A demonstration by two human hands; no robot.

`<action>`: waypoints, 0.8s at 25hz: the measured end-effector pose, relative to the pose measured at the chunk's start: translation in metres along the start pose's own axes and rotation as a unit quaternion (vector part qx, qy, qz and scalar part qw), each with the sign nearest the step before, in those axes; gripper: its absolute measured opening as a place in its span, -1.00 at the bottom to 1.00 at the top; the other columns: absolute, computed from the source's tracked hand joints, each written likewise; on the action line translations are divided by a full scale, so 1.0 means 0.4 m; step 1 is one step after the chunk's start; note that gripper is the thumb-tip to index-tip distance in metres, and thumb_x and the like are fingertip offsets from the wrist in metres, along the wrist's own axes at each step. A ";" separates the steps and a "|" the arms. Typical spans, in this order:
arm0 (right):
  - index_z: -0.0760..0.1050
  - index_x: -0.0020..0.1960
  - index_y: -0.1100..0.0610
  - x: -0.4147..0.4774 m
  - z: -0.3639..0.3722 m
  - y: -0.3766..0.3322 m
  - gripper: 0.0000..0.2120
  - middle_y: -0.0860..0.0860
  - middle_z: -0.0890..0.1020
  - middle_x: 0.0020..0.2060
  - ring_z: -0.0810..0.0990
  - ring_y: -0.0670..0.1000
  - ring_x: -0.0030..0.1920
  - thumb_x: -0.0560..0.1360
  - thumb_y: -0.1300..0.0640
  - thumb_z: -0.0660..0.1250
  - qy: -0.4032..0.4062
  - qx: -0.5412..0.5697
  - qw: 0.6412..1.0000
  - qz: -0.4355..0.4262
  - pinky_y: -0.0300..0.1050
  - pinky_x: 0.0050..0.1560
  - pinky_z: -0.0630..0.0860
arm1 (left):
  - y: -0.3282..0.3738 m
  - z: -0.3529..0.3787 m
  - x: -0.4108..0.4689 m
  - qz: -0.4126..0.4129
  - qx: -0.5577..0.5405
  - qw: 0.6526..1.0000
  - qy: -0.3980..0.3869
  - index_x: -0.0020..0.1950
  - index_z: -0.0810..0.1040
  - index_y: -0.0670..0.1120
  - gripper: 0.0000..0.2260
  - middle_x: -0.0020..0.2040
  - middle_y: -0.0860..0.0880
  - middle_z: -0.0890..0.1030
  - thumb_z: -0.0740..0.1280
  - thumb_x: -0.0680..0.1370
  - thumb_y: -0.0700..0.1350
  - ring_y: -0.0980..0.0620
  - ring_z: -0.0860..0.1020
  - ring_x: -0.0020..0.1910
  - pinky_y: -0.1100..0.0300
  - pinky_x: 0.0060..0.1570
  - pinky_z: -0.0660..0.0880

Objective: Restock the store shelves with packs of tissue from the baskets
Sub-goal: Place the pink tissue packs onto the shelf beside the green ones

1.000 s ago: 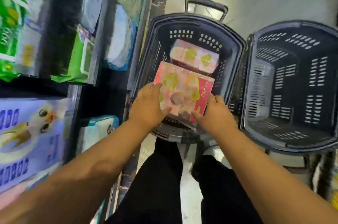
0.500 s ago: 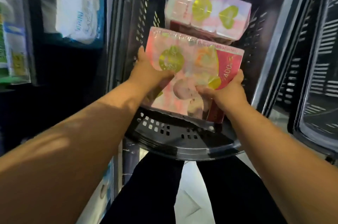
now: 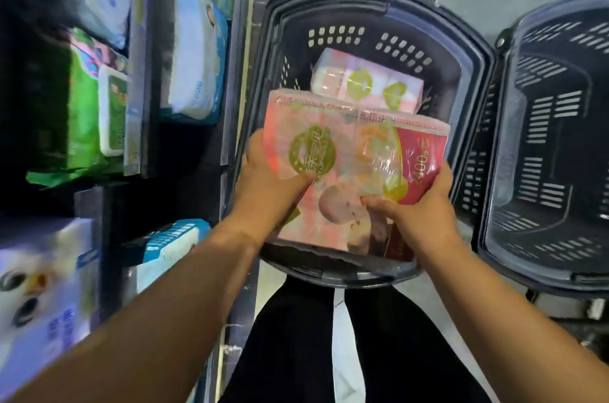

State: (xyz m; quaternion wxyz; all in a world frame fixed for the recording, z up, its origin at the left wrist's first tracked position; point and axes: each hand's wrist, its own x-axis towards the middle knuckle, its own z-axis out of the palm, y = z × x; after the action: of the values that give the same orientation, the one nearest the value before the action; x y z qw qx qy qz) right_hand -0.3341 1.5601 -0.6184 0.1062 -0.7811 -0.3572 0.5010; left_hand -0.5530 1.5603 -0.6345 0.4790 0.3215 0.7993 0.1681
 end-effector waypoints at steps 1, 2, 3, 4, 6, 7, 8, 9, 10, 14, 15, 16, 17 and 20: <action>0.10 0.42 -0.05 -0.040 -0.028 -0.040 0.03 -0.13 0.52 0.08 0.54 -0.02 0.06 0.15 0.03 0.67 -0.006 -0.007 1.000 -0.019 -0.09 0.06 0.47 | 0.022 -0.038 -0.043 0.004 -0.030 0.999 0.011 0.36 0.22 0.11 -0.24 0.22 0.07 0.42 0.56 0.28 -0.04 0.03 0.47 0.19 0.03 0.22 0.45; 0.10 0.42 -0.04 -0.082 -0.058 -0.078 0.02 -0.14 0.52 0.08 0.55 -0.02 0.06 0.16 0.03 0.66 -0.014 -0.015 0.999 -0.040 -0.12 0.01 0.46 | 0.045 -0.074 -0.085 0.005 -0.058 0.998 0.019 0.34 0.24 0.12 -0.27 0.22 0.06 0.42 0.56 0.30 -0.08 0.03 0.47 0.20 0.03 0.23 0.44; 0.10 0.42 -0.04 -0.127 -0.088 -0.116 0.00 -0.16 0.52 0.04 0.54 -0.04 0.02 0.18 0.03 0.65 -0.020 -0.024 0.998 -0.061 -0.17 -0.06 0.45 | 0.064 -0.108 -0.130 0.007 -0.079 0.996 0.030 0.32 0.25 0.15 -0.28 0.23 0.06 0.43 0.57 0.30 -0.10 0.03 0.47 0.21 0.02 0.24 0.44; 0.10 0.40 -0.05 -0.167 -0.115 -0.153 -0.03 -0.21 0.50 -0.02 0.53 -0.09 -0.04 0.20 0.03 0.64 -0.027 -0.034 0.996 -0.081 -0.22 -0.15 0.42 | 0.083 -0.142 -0.174 0.012 -0.094 0.995 0.042 0.28 0.24 0.21 -0.28 0.24 0.04 0.44 0.57 0.28 -0.08 0.02 0.47 0.22 -0.02 0.25 0.44; 0.11 0.32 -0.15 -0.242 -0.161 -0.215 -0.11 -0.33 0.45 -0.10 0.48 -0.25 -0.17 0.22 0.04 0.63 -0.038 -0.054 0.990 -0.125 -0.34 -0.26 0.35 | 0.123 -0.205 -0.268 0.014 -0.118 0.990 0.076 0.20 0.21 0.37 -0.25 0.27 0.02 0.45 0.56 0.18 0.06 0.02 0.48 0.23 -0.07 0.26 0.44; 0.12 0.28 -0.18 -0.271 -0.180 -0.241 -0.13 -0.35 0.45 -0.11 0.47 -0.30 -0.19 0.22 0.06 0.63 -0.044 -0.058 0.987 -0.143 -0.36 -0.26 0.35 | 0.136 -0.226 -0.307 0.010 -0.127 0.987 0.093 0.18 0.20 0.41 -0.25 0.27 0.01 0.45 0.54 0.13 0.13 0.02 0.48 0.23 -0.08 0.26 0.44; 0.13 0.30 -0.18 -0.293 -0.197 -0.259 -0.13 -0.35 0.45 -0.10 0.48 -0.31 -0.17 0.22 0.08 0.63 -0.048 -0.063 0.985 -0.156 -0.35 -0.23 0.36 | 0.142 -0.240 -0.348 0.005 -0.137 0.984 0.110 0.21 0.21 0.38 -0.22 0.28 0.01 0.44 0.52 0.10 0.18 0.01 0.48 0.24 -0.07 0.27 0.44; 0.15 0.35 -0.16 -0.326 -0.214 -0.287 -0.12 -0.34 0.46 -0.10 0.50 -0.27 -0.15 0.24 0.08 0.63 -0.061 -0.070 0.980 -0.175 -0.30 -0.19 0.39 | 0.155 -0.261 -0.405 0.005 -0.147 0.981 0.129 0.27 0.23 0.29 -0.18 0.29 0.00 0.43 0.52 0.08 0.20 0.01 0.47 0.25 -0.06 0.28 0.43; 0.14 0.39 -0.13 -0.356 -0.230 -0.310 -0.10 -0.33 0.46 -0.09 0.52 -0.19 -0.13 0.25 0.07 0.62 -0.081 -0.075 0.975 -0.192 -0.23 -0.14 0.40 | 0.165 -0.278 -0.461 0.010 -0.157 0.977 0.146 0.34 0.23 0.19 -0.11 0.30 0.00 0.42 0.52 0.08 0.21 0.01 0.46 0.26 -0.04 0.29 0.41; 0.16 0.37 -0.12 -0.470 -0.294 -0.369 -0.17 -0.27 0.52 -0.08 0.57 -0.08 -0.07 0.29 0.05 0.59 -0.161 -0.115 0.938 -0.285 -0.16 -0.11 0.43 | 0.174 -0.305 -0.677 -0.012 -0.220 0.954 0.204 0.45 0.11 0.10 -0.07 0.21 0.13 0.45 0.60 0.24 0.04 0.04 0.49 0.20 0.14 0.16 0.41; 0.16 0.36 -0.15 -0.495 -0.306 -0.378 -0.19 -0.27 0.53 -0.07 0.57 -0.12 -0.08 0.30 0.05 0.58 -0.177 -0.127 0.925 -0.311 -0.20 -0.14 0.43 | 0.174 -0.306 -0.727 -0.016 -0.232 0.947 0.222 0.45 0.09 0.13 -0.08 0.18 0.16 0.45 0.60 0.28 -0.01 0.04 0.50 0.18 0.11 0.14 0.44; 0.14 0.36 -0.16 -0.520 -0.315 -0.383 -0.19 -0.27 0.53 -0.07 0.57 -0.13 -0.10 0.31 0.05 0.58 -0.189 -0.139 0.912 -0.335 -0.21 -0.16 0.42 | 0.171 -0.303 -0.775 -0.018 -0.239 0.941 0.241 0.45 0.08 0.16 -0.10 0.19 0.15 0.44 0.59 0.30 -0.04 0.04 0.50 0.17 0.08 0.15 0.46; 0.12 0.39 -0.14 -0.557 -0.323 -0.388 -0.17 -0.28 0.51 -0.09 0.55 -0.11 -0.11 0.32 0.04 0.57 -0.205 -0.153 0.896 -0.364 -0.20 -0.16 0.40 | 0.162 -0.301 -0.832 -0.021 -0.245 0.932 0.267 0.45 0.07 0.17 -0.11 0.22 0.14 0.44 0.58 0.32 -0.04 0.04 0.50 0.18 0.05 0.16 0.47; 0.10 0.44 -0.07 -0.657 -0.334 -0.392 -0.15 -0.26 0.51 -0.09 0.55 -0.07 -0.10 0.34 0.03 0.56 -0.251 -0.180 0.853 -0.421 -0.16 -0.15 0.41 | 0.146 -0.306 -1.006 -0.051 -0.264 0.903 0.336 0.47 0.08 0.15 -0.13 0.20 0.11 0.42 0.56 0.34 0.00 0.02 0.49 0.14 0.08 0.13 0.45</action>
State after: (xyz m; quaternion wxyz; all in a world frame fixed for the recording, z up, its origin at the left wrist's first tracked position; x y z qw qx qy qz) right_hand -0.3541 1.5242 -0.2870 0.0710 -0.4091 -0.7504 0.5143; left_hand -0.5048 1.3364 -0.2770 0.2576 0.0663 0.8544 0.4464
